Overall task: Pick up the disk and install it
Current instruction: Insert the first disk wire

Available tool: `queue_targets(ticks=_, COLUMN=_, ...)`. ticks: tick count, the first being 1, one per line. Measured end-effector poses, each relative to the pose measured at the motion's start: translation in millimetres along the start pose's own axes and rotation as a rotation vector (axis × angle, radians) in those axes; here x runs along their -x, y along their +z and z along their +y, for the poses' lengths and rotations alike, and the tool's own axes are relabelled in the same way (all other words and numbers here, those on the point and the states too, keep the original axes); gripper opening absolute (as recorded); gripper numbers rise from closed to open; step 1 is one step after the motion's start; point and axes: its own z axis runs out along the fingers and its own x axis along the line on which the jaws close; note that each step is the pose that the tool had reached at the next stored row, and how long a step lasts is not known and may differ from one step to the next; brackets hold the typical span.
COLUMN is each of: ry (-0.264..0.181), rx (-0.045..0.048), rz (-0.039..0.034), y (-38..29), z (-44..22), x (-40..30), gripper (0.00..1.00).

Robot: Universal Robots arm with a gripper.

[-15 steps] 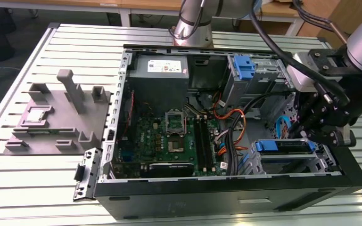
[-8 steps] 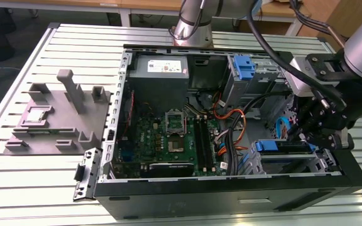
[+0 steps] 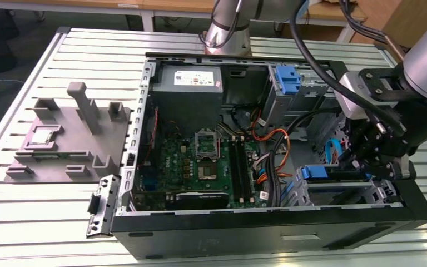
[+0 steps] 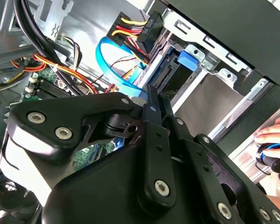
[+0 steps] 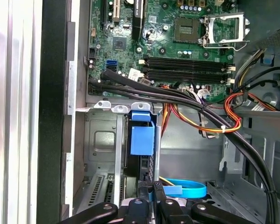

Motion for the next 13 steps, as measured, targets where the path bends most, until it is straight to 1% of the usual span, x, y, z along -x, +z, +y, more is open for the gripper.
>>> queue_targets(ticks=13, ry=-0.002, rx=-0.0016, rz=-0.0001, y=2.7, z=0.9, x=-1.4, gripper=0.16)
